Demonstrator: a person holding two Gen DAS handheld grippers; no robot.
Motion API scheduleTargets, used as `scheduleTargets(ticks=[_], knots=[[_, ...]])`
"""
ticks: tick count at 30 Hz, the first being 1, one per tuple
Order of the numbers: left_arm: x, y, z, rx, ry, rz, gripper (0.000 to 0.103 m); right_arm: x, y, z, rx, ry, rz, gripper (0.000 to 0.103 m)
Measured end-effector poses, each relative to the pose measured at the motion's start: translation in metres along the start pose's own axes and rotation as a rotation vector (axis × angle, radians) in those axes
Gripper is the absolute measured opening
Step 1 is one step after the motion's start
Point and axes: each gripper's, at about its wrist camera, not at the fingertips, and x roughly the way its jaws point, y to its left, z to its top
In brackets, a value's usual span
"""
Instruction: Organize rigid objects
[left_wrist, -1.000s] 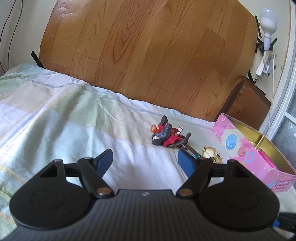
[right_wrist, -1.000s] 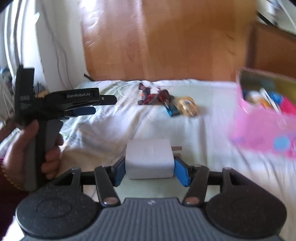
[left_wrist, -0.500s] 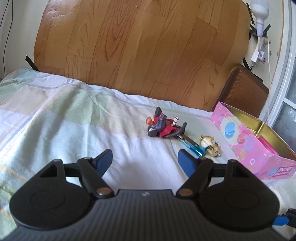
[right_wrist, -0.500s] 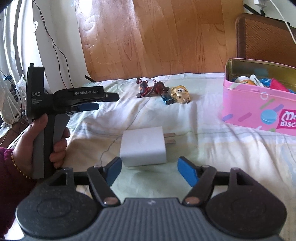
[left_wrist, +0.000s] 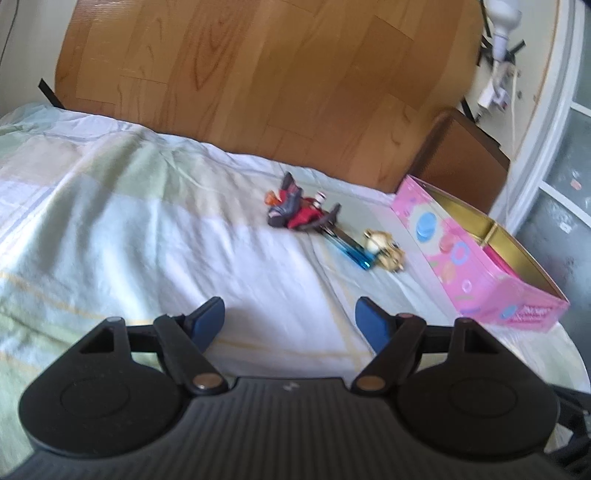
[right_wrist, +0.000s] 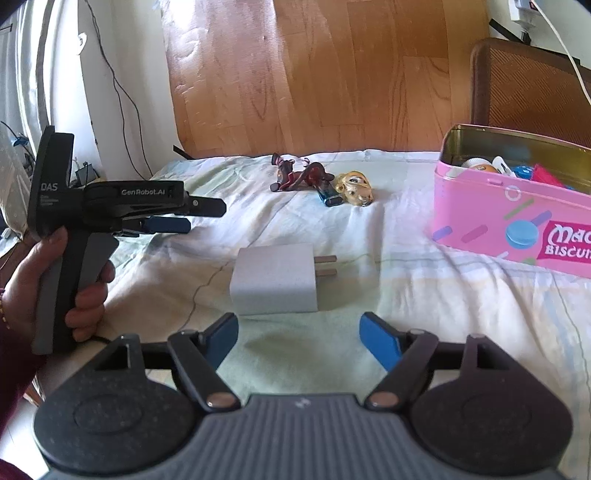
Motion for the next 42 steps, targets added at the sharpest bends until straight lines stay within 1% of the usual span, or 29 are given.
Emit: scheduleTargets(ticks=[2, 6, 12, 16, 19, 30, 35, 37, 39, 40, 42], knots=[[-0.004, -0.007, -0.002, 0.009, 0.001, -0.032, 0.080, 0.000, 0.000, 0.000, 0.000, 0.000, 0.002, 0.076], [-0.005, -0.016, -0.008, -0.054, 0.037, -0.141, 0.080, 0.001, 0.000, -0.001, -0.003, -0.001, 0.002, 0.077], [-0.004, -0.029, -0.016, -0.104, 0.101, -0.232, 0.080, 0.001, 0.001, 0.000, -0.009, 0.000, -0.002, 0.077], [-0.003, -0.033, -0.019, -0.126, 0.132, -0.255, 0.080, 0.003, 0.001, 0.001, -0.017, 0.002, -0.001, 0.078], [-0.004, -0.036, -0.018, -0.146, 0.148, -0.286, 0.080, 0.003, 0.001, 0.002, -0.023, 0.004, -0.001, 0.078], [-0.003, -0.043, -0.020, -0.161, 0.193, -0.353, 0.080, 0.004, 0.003, 0.007, -0.054, 0.004, -0.006, 0.078], [-0.001, -0.049, -0.022, -0.141, 0.213, -0.354, 0.078, 0.009, 0.008, 0.014, -0.087, 0.000, 0.000, 0.078], [0.002, -0.050, -0.024, -0.141, 0.221, -0.357, 0.075, 0.014, 0.011, 0.017, -0.103, 0.006, 0.001, 0.078], [0.008, -0.052, -0.026, -0.139, 0.239, -0.354, 0.064, 0.023, 0.012, 0.018, -0.111, 0.026, 0.012, 0.072], [0.010, -0.053, -0.027, -0.136, 0.233, -0.349, 0.061, 0.028, 0.011, 0.019, -0.113, 0.043, 0.022, 0.059], [0.012, -0.056, -0.024, -0.131, 0.230, -0.342, 0.060, 0.028, 0.014, 0.019, -0.125, 0.020, -0.005, 0.058]])
